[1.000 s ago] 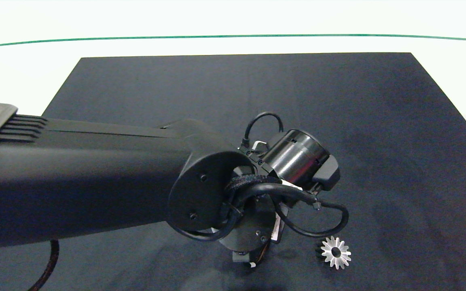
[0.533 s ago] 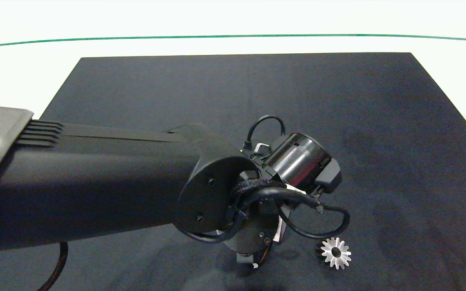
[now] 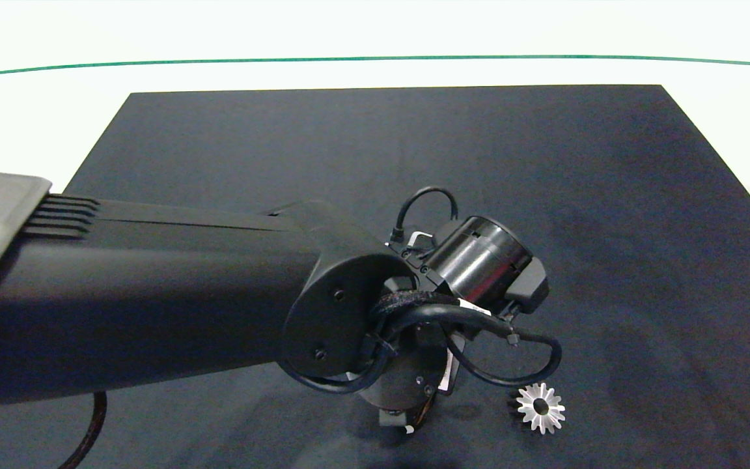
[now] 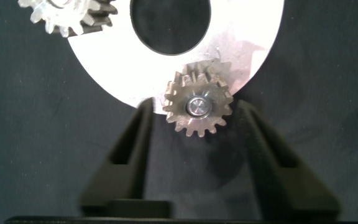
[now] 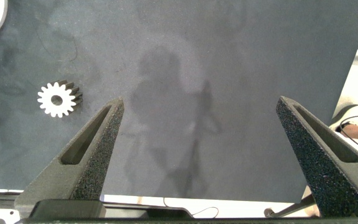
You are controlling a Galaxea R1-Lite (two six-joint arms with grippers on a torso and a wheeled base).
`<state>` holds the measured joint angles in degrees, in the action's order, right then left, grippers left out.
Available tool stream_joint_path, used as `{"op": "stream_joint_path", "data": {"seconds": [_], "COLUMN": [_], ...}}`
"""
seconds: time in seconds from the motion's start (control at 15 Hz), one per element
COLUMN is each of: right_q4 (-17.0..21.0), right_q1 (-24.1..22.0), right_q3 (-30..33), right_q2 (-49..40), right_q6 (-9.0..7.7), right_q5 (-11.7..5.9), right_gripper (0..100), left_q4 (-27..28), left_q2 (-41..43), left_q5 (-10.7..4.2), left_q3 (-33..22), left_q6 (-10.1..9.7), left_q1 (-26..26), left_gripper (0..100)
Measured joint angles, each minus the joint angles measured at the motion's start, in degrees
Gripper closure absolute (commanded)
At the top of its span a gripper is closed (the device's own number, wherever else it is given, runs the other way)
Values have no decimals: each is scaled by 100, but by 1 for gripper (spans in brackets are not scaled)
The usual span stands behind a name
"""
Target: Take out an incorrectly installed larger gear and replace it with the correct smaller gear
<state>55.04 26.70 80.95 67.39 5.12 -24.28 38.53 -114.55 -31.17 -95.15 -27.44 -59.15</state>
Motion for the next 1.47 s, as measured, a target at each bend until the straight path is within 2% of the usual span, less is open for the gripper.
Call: {"op": "stream_joint_path", "data": {"seconds": [0.13,0.27,0.53,0.67,0.8,0.93,1.0,1.07,1.13,1.2,1.47], "right_q4": [0,2,0,2,0,-11,-59,-111,-127,-132,-140], "right_q1": [0,1,1,-2,-5,-2,1,4,0,-10,-13], "right_q3": [0,0,-2,-2,-138,-250,-267,-278,-291,-300,-410], "right_q2": [2,2,-35,-83,-107,-135,-151,-157,-157,-155,-146], "right_q6": [2,-5,-22,-68,-91,-88,-91,-90,-88,-85,-88], "right_q5": [0,-2,-7,-10,-24,-24,-24,-27,-27,-27,-24], "right_gripper": [0,0,0,0,0,0,0,0,0,0,0], "left_q4": [73,416,1519,1929,2364,2580,2621,2656,2682,2687,2656], "left_q2": [61,223,824,1280,1814,2421,2748,3085,3368,3582,4113], "left_q5": [-13,-24,-35,-41,-44,-44,-44,-39,-39,-38,-35], "left_q3": [-27,-30,41,111,201,336,430,542,634,689,640], "left_q6": [-152,-295,-867,-1269,-1404,-1415,-1291,-1048,-886,-822,-767], "left_q1": [-28,-13,325,450,614,868,1050,1324,1563,1786,2533], "left_gripper": [0,0,0,0,0,0,0,0,0,0,0]}}
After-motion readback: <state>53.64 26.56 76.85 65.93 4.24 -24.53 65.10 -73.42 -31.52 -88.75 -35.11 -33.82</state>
